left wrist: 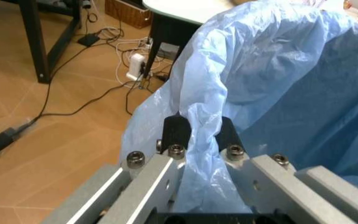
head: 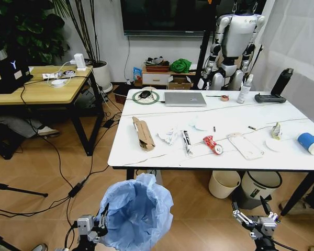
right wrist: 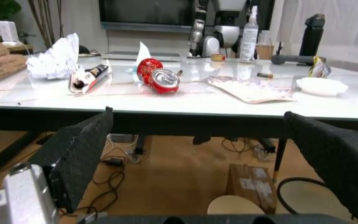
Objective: Pick up the trash bin and place the trash from the table into it.
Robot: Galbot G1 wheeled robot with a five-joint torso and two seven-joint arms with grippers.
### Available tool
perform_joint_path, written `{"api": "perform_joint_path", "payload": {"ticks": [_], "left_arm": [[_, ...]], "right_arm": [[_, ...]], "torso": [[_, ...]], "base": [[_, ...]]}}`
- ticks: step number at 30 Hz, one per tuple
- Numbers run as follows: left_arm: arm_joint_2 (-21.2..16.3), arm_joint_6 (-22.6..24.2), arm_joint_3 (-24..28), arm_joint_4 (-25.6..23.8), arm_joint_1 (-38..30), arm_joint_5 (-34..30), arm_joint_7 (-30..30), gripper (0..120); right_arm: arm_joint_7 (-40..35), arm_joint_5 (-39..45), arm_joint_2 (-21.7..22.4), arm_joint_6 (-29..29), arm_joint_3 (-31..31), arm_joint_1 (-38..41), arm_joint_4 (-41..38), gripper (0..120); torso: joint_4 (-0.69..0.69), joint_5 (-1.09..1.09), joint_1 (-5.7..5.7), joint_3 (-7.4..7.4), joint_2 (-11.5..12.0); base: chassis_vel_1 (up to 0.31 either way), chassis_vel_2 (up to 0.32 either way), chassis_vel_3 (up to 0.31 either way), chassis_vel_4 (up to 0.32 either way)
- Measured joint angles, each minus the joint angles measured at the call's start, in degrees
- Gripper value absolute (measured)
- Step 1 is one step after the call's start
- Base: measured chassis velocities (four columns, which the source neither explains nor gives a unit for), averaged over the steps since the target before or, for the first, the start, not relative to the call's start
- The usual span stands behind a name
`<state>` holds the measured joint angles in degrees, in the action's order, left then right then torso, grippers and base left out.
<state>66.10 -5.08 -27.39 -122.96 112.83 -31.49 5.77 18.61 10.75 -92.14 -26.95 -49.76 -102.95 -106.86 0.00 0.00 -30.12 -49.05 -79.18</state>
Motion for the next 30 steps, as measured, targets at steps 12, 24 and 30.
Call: {"api": "perform_joint_path", "payload": {"ticks": [12, 24, 30], "left_arm": [[0.10, -0.89, -0.02, 0.12, 0.04, 0.13, 1.84, 0], [0.90, 0.32, -4.55, 0.46, 2.57, 1.61, 1.49, 0], [2.73, 1.90, -7.27, -0.06, 2.97, 1.62, 1.56, 0]], "right_arm": [[-0.09, 0.26, 0.00, 0.17, 0.25, 0.17, 0.34, 100], [-3.57, 10.75, 8.93, 5.21, 10.37, -0.45, -3.71, 100], [-9.39, 14.78, 16.16, 14.10, 15.43, 3.40, -10.03, 100]], "torso": [[0.00, 0.00, -1.88, -2.30, -4.18], [0.00, 0.00, -1.90, -2.33, -4.20], [0.00, -0.01, -1.81, -2.22, -4.00]], "base": [[0.000, 0.000, 0.000, 0.000], [0.000, 0.000, 0.000, 0.000], [0.000, 0.000, 0.000, 0.000]]}}
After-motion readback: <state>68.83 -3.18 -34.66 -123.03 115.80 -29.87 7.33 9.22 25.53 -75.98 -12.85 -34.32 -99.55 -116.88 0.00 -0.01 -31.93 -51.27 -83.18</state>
